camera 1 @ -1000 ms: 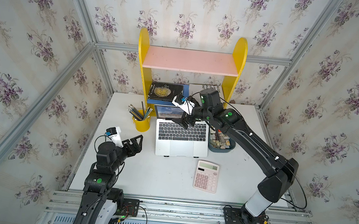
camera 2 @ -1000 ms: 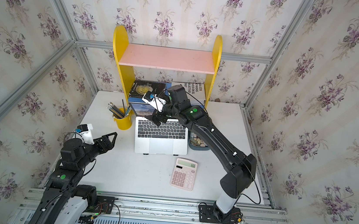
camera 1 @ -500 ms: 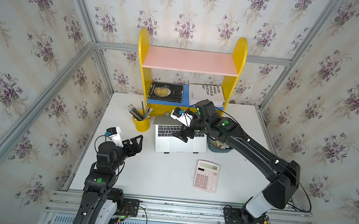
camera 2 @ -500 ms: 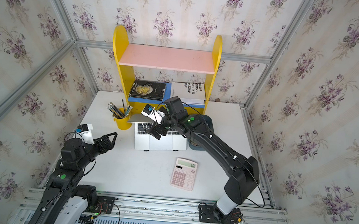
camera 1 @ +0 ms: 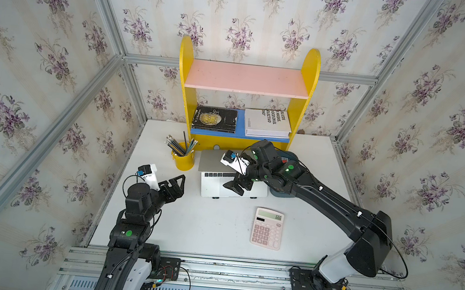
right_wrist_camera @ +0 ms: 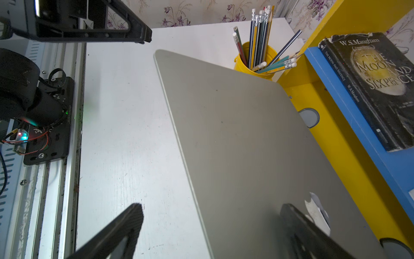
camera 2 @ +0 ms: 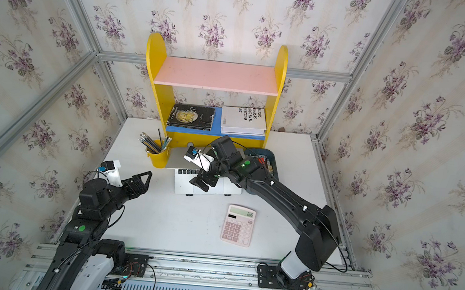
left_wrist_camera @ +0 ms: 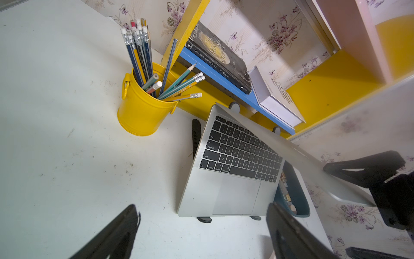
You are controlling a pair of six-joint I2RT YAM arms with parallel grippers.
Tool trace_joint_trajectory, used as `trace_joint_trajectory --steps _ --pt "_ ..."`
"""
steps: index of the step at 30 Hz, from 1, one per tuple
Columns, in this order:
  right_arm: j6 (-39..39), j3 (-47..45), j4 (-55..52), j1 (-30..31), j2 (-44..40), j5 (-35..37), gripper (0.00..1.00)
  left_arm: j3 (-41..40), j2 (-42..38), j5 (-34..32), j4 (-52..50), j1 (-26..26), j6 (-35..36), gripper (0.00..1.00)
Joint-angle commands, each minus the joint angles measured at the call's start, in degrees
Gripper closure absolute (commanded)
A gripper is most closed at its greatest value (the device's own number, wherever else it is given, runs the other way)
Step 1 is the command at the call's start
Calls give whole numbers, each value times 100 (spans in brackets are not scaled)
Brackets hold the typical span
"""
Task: Close the laptop lid and set it aside
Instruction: Close the lid of the laptop.
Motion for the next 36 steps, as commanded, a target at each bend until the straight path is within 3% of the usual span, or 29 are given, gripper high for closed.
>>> trace_joint_trajectory --steps 1,20,36 --pt "153 -138 -51 26 -26 18 0 17 17 29 56 6 48 8" --pt "513 -942 671 179 -114 97 0 -2 57 55 116 6 16 8" --pt "744 -1390 1265 194 324 133 0 -39 74 72 150 5 -9 8"
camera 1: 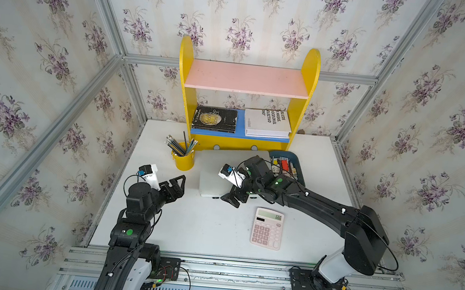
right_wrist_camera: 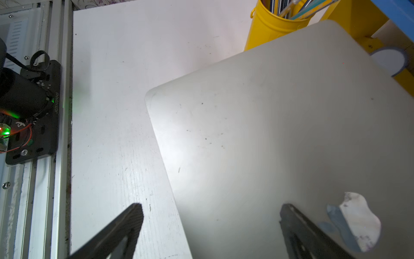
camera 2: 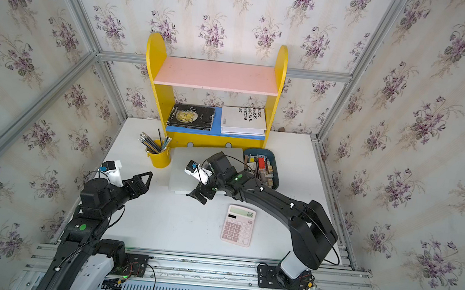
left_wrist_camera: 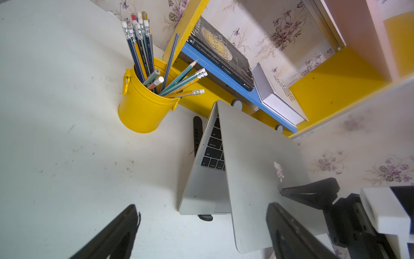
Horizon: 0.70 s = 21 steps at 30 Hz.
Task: Close the laptop lid and set it aside
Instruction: Close the lid of the laptop.
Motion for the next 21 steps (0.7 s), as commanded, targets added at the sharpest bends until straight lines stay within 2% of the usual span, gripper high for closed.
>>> trace_joint_trajectory --steps 1,21 --pt "129 -49 37 11 135 56 0 -13 7 57 143 6 -2 8" --pt "303 37 474 -4 895 427 0 -53 15 71 183 6 -24 8"
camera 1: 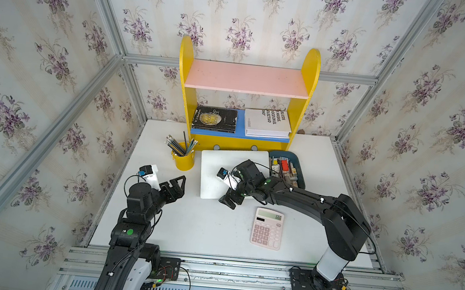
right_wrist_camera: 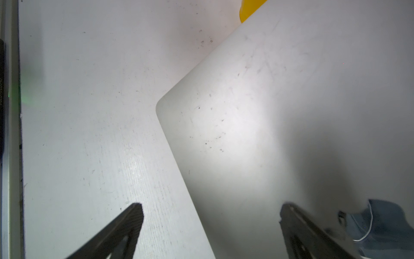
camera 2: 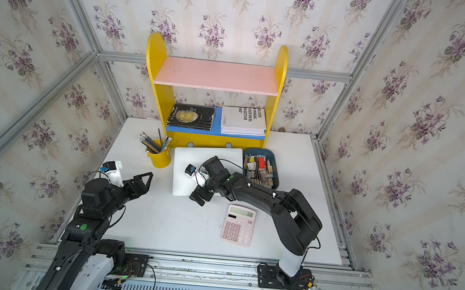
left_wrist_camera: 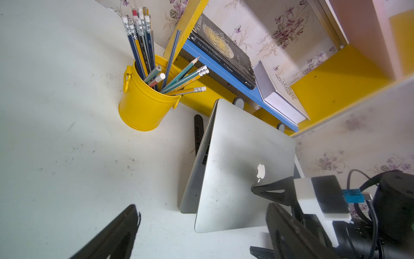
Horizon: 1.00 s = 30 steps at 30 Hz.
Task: Close the laptop lid and set it aside
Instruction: Close the lid of the laptop.
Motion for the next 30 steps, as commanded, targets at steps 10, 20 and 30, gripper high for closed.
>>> trace_joint_trajectory --steps 10,20,30 --pt "249 43 283 -18 307 249 0 -23 52 79 175 0 -15 8" --pt "575 15 489 -124 483 470 0 -18 175 155 230 -1 -10 8" --pt "1390 -911 1467 -496 -102 368 0 7 502 322 333 -3 -24 9"
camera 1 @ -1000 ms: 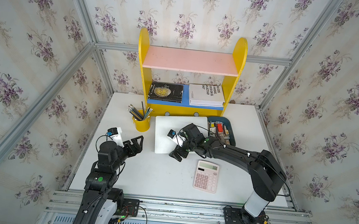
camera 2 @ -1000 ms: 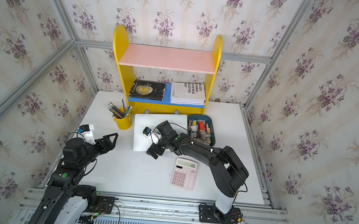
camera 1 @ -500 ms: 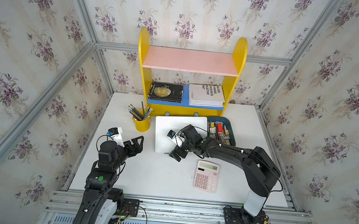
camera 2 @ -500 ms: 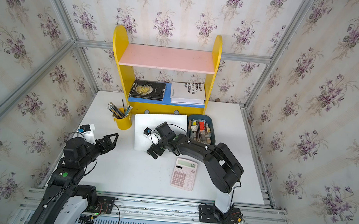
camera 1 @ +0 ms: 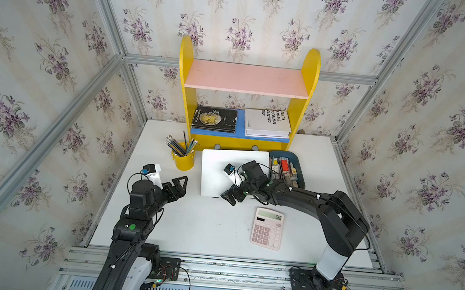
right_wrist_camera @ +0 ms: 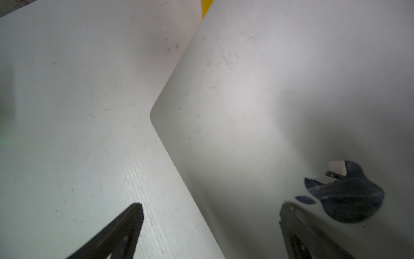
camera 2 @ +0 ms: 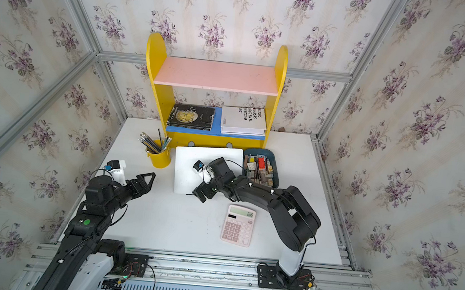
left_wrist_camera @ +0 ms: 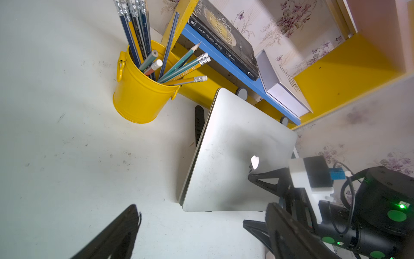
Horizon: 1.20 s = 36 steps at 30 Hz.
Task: Close the laptop lid and set it aside
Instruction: Close the lid of the laptop, then pick up the laptop from the computer stand.
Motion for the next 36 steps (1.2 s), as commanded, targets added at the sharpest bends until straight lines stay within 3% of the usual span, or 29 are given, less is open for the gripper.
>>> trace_joint_trajectory --steps 1,10,20,27,36 --pt "540 -333 401 -101 -205 327 0 24 117 107 190 -1 -35 9" --pt "1727 -1400 1471 -263 -1007 1035 0 -72 651 288 522 -26 -157 10" --pt "2798 -2295 1895 -500 -1684 1456 0 -219 1288 426 1044 -327 -267 11" --pt "3153 -2841 2204 -858 -2102 1729 0 -308 1955 184 1558 -657 -295 11" --pt "3405 -3127 2392 -1321 -2180 1522 0 -341 2721 141 2087 -827 -279 11"
